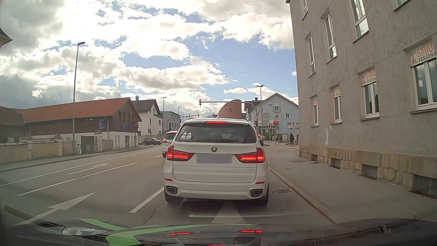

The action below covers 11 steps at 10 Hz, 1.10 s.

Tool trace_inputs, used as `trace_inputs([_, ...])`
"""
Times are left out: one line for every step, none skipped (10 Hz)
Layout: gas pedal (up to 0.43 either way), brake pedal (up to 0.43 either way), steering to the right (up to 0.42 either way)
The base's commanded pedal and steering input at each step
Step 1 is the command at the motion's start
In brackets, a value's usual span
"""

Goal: Follow the waypoints while adhering to traffic rules and regulations

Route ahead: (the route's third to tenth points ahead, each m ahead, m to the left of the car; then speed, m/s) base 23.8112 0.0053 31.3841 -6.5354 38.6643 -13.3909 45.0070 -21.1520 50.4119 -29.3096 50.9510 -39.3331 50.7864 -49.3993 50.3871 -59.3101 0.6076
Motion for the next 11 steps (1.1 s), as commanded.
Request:
trace_inputs([0.000, 0.232, -0.004])
trace_inputs([0.000, 0.232, -0.004])
trace_inputs([0.000, 0.238, -0.004])
trace_inputs([0.000, 0.238, -0.004])
trace_inputs([0.000, 0.238, -0.004])
trace_inputs([0.000, 0.244, -0.004])
trace_inputs([0.000, 0.250, -0.004])
trace_inputs([0.000, 0.250, -0.004])
trace_inputs([0.000, 0.250, -0.004])
trace_inputs([0.000, 0.256, -0.004])
trace_inputs([0.000, 0.256, -0.004])
